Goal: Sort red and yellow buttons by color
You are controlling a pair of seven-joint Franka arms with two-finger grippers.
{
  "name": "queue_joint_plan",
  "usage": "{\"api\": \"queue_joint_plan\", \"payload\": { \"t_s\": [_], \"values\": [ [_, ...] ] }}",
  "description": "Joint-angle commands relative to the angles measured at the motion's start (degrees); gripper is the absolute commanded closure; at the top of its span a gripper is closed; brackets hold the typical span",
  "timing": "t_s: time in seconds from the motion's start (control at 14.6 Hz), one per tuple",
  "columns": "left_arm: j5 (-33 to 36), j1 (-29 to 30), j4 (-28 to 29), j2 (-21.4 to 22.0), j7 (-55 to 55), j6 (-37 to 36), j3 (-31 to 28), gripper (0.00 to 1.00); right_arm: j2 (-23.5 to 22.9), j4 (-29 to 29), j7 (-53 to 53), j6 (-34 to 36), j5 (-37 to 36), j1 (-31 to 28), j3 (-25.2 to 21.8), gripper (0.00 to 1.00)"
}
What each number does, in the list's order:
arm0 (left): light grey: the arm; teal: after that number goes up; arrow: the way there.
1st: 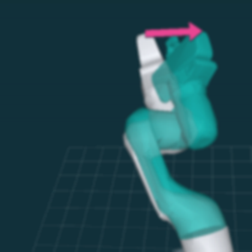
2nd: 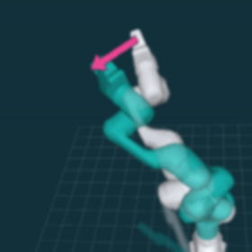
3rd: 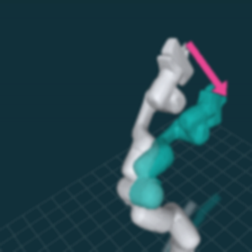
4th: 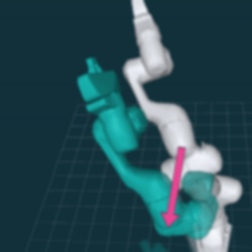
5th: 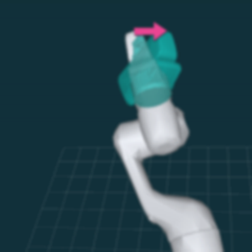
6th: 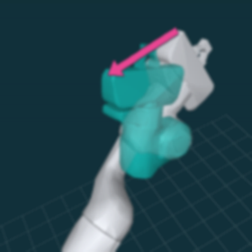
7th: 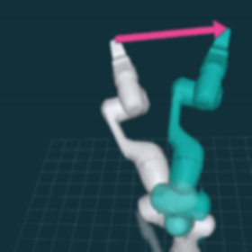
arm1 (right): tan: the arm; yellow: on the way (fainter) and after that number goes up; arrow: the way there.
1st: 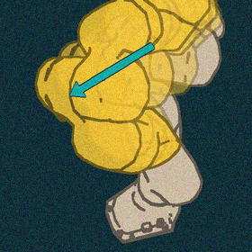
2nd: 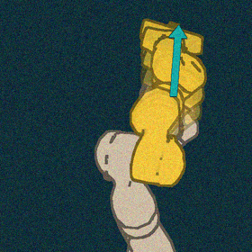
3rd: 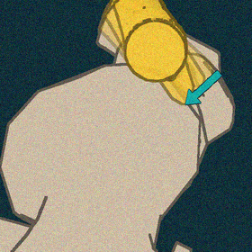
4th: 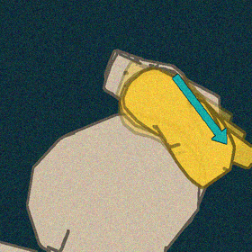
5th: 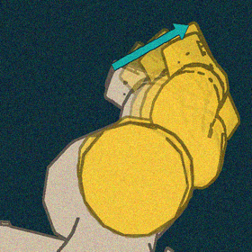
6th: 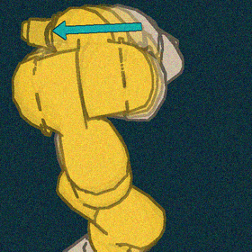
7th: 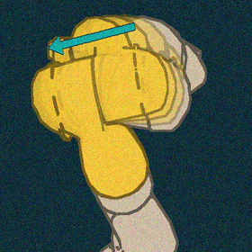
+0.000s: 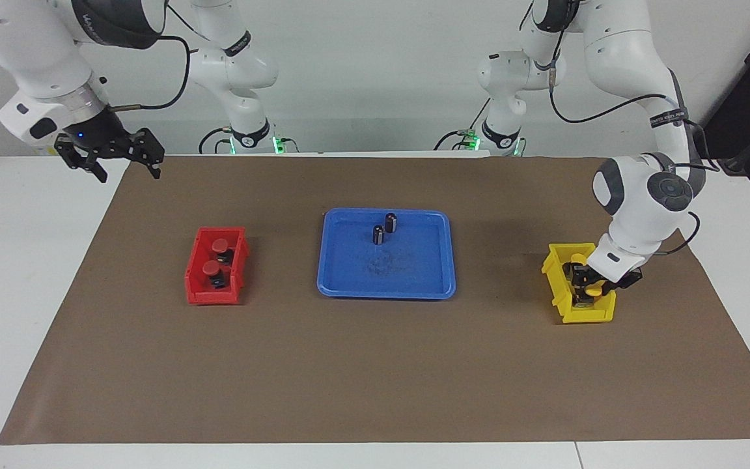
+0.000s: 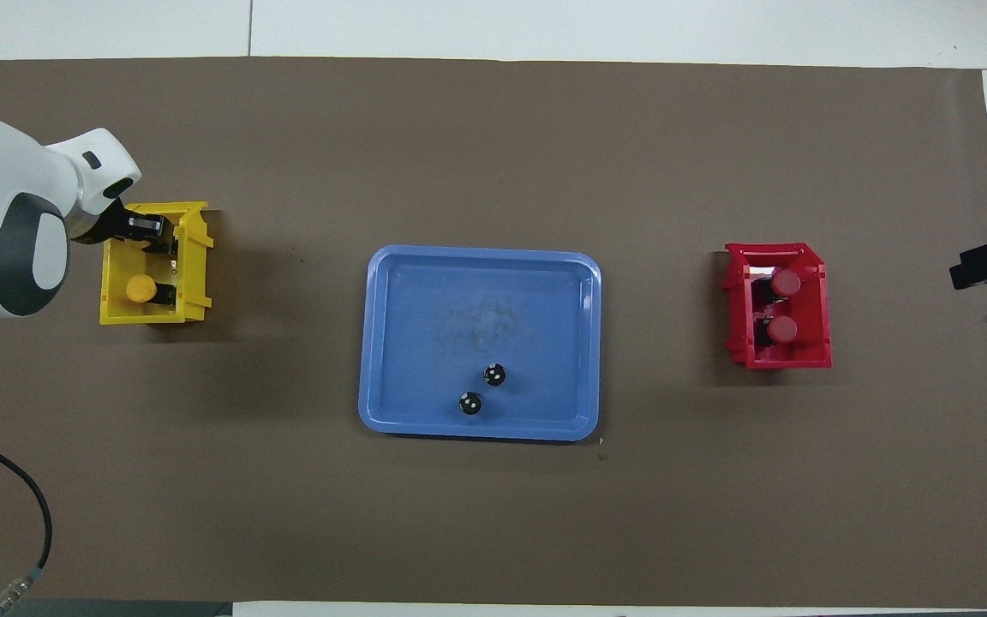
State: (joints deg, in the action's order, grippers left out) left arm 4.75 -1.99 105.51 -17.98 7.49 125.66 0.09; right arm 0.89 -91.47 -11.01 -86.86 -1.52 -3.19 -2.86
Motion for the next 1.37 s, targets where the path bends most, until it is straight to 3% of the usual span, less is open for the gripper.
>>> {"api": "queue_joint_plan", "payload": {
  "t_s": [0.0, 0.14, 0.27, 0.41, 0.55, 1.03, 1.3],
  "values": [
    [-0.3, -0.5, -4.2, 1.1, -0.5, -6.4, 0.1, 0.25, 1.0, -1.1, 0.8, 0.1, -0.8, 0.1, 0.2, 0.0],
    [-0.4, -1.3, -5.3, 1.8, -0.6, -8.1, 0.5, 0.09, 1.0, -1.1, 0.8, 0.1, -0.8, 0.1, 0.2, 0.0],
    [-3.5, -1.4, -9.8, 2.7, -0.7, -14.2, 0.5, 0.0, 1.0, -1.1, 0.8, 0.1, -0.8, 0.1, 0.2, 0.0],
    [-4.9, -1.5, -17.4, 2.7, -0.8, -24.1, 0.5, 0.0, 1.0, -1.1, 0.8, 0.1, -0.8, 0.1, 0.2, 0.0],
    [-4.9, -2.6, -21.0, 3.9, -2.5, -29.0, 0.3, 0.0, 1.0, -1.1, 0.8, 0.1, -0.8, 0.1, 0.2, 0.0],
    [-5.7, -2.7, -20.4, 14.7, -10.5, -39.3, 0.6, 0.0, 1.0, -1.1, 0.7, 0.2, -0.8, 0.1, 0.2, 0.0],
    [-5.9, -2.7, -20.5, 16.3, -11.2, -41.1, 0.7, 0.0, 1.0, -1.1, 0.8, 0.2, -0.8, 0.1, 0.2, 0.0]
  ]
}}
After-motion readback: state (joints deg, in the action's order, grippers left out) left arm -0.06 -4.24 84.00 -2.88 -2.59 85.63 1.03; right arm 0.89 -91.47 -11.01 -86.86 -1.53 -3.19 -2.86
